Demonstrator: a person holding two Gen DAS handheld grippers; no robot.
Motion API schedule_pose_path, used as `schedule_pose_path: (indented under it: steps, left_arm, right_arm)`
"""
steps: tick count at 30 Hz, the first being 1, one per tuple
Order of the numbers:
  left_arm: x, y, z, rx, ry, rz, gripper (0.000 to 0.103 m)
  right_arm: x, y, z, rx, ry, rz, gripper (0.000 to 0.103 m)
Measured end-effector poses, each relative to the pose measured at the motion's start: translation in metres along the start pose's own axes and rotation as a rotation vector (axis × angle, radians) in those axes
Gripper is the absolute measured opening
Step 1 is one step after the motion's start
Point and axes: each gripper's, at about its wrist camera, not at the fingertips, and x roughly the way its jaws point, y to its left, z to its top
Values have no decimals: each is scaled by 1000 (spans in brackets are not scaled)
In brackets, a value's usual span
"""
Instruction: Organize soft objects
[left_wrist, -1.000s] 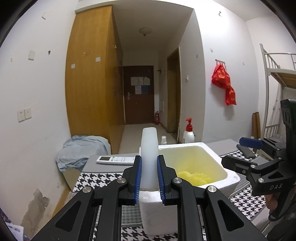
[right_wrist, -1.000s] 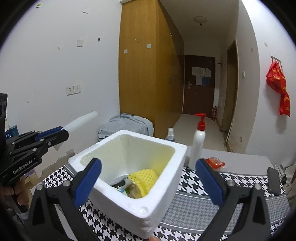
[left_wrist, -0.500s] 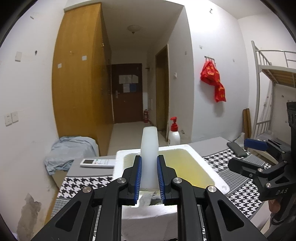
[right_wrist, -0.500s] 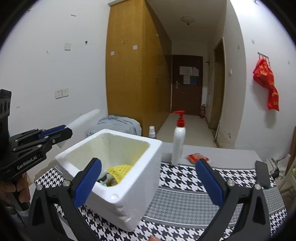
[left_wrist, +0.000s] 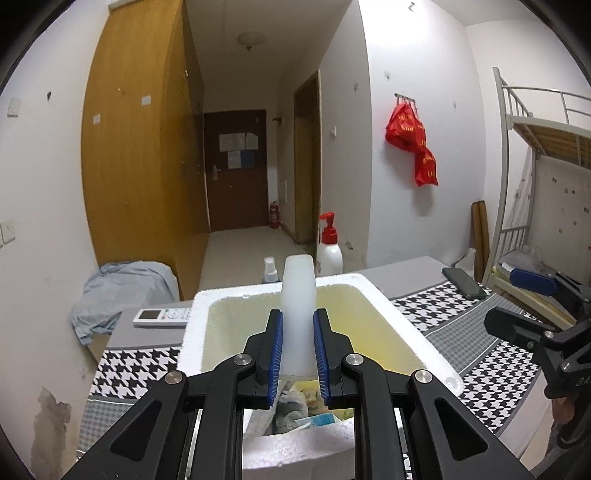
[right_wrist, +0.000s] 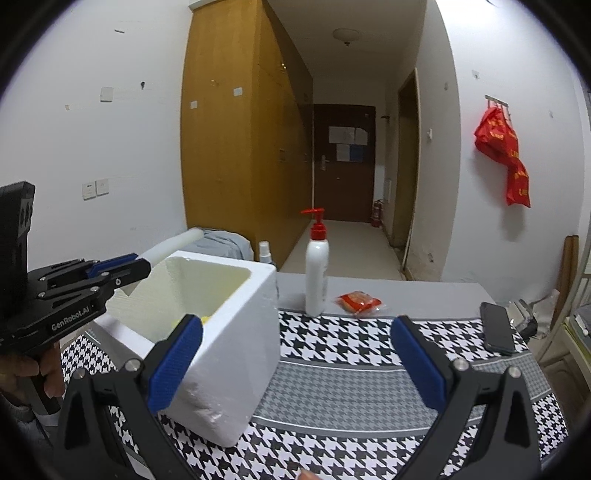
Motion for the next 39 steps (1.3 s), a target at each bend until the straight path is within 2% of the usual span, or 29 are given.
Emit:
schedule_pose_path:
  steps: [6, 10, 12, 13, 14, 15, 16, 17, 39]
  left_arm:
    - [7, 3, 1, 2, 21, -7, 18]
    - [8, 7, 3, -1, 28, 1, 24]
    - [8, 7, 3, -2, 26, 11, 33]
    - [6, 7, 4, -2, 22, 12, 46]
    - [5, 8, 4, -6, 14, 15, 65]
    - [4, 8, 4, -8, 7, 17, 75]
    - [1, 8, 4, -7, -6, 28, 94]
    - [-2, 7, 4, -7, -28, 40, 102]
    - [-34, 0, 9, -45, -93, 87, 102]
  right_arm:
    - [2, 1, -2, 13, 18, -26, 103]
    - [-1, 3, -3, 31, 22, -27, 103]
    - [-2, 4, -3, 34, 22, -36, 103]
    - [-3, 4, -4, 34, 22, -39, 103]
    - [-3, 4, -4, 36, 23, -41, 103]
    - [-4, 4, -4, 39, 23, -42, 103]
    - [-4, 4, -5, 40, 23, -42, 103]
    - [-4, 4, -5, 39, 24, -44, 103]
    - [-16, 1, 1, 27, -6, -38, 103]
